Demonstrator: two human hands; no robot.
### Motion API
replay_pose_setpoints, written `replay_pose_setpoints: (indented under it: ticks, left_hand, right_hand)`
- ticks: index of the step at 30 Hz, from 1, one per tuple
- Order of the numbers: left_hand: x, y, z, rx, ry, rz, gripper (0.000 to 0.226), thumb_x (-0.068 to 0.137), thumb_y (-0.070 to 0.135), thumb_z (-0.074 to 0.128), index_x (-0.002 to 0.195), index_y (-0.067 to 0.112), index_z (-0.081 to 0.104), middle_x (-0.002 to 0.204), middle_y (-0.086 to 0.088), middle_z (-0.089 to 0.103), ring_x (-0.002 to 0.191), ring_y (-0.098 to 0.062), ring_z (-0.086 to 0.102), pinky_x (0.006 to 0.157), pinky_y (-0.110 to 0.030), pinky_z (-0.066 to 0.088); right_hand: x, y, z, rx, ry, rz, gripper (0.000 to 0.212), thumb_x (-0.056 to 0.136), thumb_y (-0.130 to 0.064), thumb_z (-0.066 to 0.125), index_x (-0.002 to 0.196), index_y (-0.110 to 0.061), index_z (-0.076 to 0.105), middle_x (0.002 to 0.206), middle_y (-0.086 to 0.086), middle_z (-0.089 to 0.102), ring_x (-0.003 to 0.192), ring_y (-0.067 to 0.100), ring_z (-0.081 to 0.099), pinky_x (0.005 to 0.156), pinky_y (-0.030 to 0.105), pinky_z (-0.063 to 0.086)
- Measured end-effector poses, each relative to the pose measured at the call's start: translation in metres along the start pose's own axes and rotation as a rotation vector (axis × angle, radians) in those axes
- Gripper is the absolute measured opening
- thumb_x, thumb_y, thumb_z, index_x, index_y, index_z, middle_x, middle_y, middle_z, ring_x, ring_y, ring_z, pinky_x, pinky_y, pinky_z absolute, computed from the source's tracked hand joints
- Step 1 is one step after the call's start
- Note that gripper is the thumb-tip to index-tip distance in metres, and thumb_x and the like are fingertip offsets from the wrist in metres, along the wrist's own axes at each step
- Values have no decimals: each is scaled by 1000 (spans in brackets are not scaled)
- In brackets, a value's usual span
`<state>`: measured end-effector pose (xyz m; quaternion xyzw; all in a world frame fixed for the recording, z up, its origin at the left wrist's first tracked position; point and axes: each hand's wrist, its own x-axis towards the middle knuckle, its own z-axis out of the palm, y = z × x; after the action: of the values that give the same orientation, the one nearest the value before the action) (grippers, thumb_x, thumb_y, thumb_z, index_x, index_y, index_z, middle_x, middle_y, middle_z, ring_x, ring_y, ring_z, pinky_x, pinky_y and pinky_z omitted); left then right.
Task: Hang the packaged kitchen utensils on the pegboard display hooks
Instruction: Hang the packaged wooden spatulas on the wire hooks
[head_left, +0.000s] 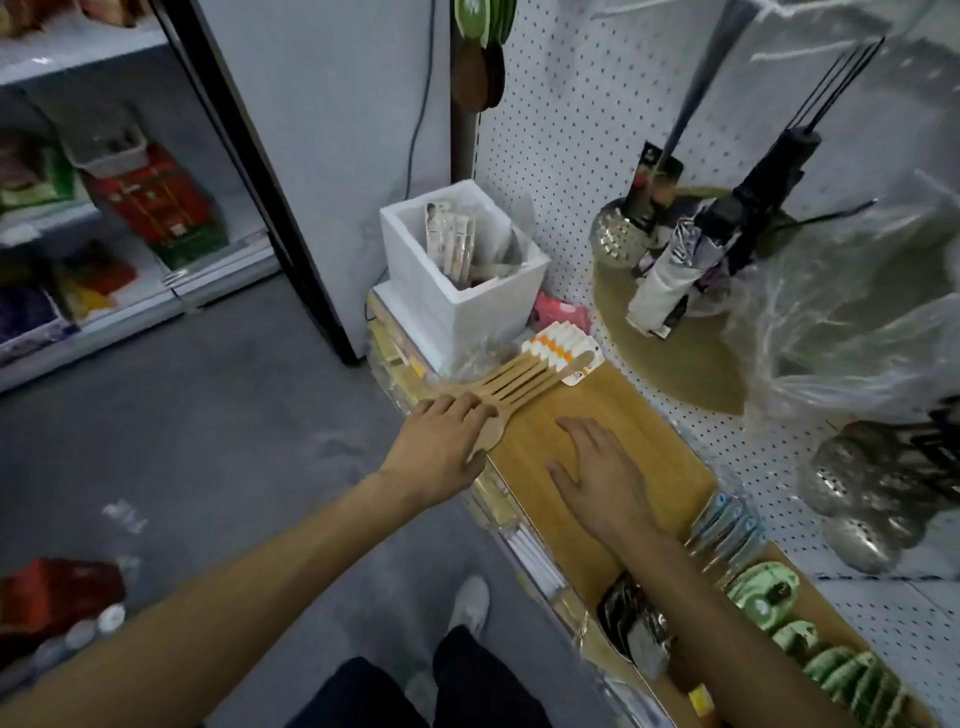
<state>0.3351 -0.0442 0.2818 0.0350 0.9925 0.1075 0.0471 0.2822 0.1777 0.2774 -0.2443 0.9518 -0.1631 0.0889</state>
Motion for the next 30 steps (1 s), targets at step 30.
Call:
replay_pose_setpoints:
  ticks: [30]
  left_hand:
    - [311,-84,262,291,-181,362,24,93,20,53,112,14,65,118,-9,59,102,-38,59,64,-41,39]
  right_hand:
    - [250,135,251,491,-7,844,32,91,-29,58,110,-4,66,110,12,68,101,30,64,83,38,54]
